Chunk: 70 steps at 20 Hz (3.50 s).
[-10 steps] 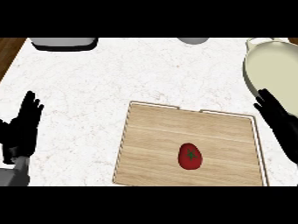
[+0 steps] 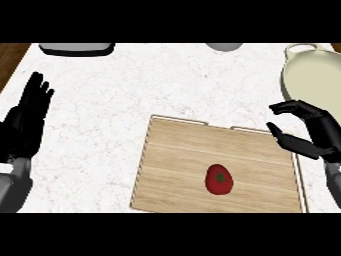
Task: Pick the tomato from the tray and place it in the pot
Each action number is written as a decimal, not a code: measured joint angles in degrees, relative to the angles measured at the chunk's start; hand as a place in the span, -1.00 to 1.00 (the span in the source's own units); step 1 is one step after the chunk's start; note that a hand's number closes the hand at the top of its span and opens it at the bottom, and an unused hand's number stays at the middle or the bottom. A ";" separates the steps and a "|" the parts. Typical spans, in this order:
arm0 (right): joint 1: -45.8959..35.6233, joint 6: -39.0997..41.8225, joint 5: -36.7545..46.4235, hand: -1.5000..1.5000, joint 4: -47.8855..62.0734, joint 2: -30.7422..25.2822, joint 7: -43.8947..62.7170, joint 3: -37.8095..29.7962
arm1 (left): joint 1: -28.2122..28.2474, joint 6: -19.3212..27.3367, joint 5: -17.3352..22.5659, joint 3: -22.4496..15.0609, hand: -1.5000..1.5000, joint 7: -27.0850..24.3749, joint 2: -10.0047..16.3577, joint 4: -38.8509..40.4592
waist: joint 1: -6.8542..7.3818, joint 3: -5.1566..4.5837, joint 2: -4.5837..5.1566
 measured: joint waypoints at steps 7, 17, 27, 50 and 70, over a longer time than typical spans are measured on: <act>0.70 1.17 3.19 -1.00 6.99 4.98 -18.86 -1.62 | -0.34 0.21 -1.46 0.13 0.00 3.51 -0.38 -3.98 | -0.99 0.10 -0.01; -0.94 13.07 8.49 -1.00 -6.29 -6.03 -3.70 4.75 | 0.67 0.31 -3.24 0.55 0.00 5.70 -1.20 -6.63 | -1.80 -0.11 -0.39; -6.70 22.69 15.83 -1.00 -19.46 -8.89 21.75 15.67 | 0.37 -0.21 -4.07 1.42 0.00 6.31 -1.92 -6.76 | -1.55 -0.09 -0.29; 0.12 29.59 35.18 -1.00 -21.92 7.92 35.49 17.45 | 1.20 -7.57 -9.03 9.08 0.00 8.77 -6.40 -7.58 | -1.54 0.02 -0.10; -0.55 25.52 53.07 1.00 -7.62 14.96 19.25 16.54 | 0.41 -10.03 -14.83 12.07 0.00 10.68 -11.43 -8.36 | -1.45 -0.08 -0.34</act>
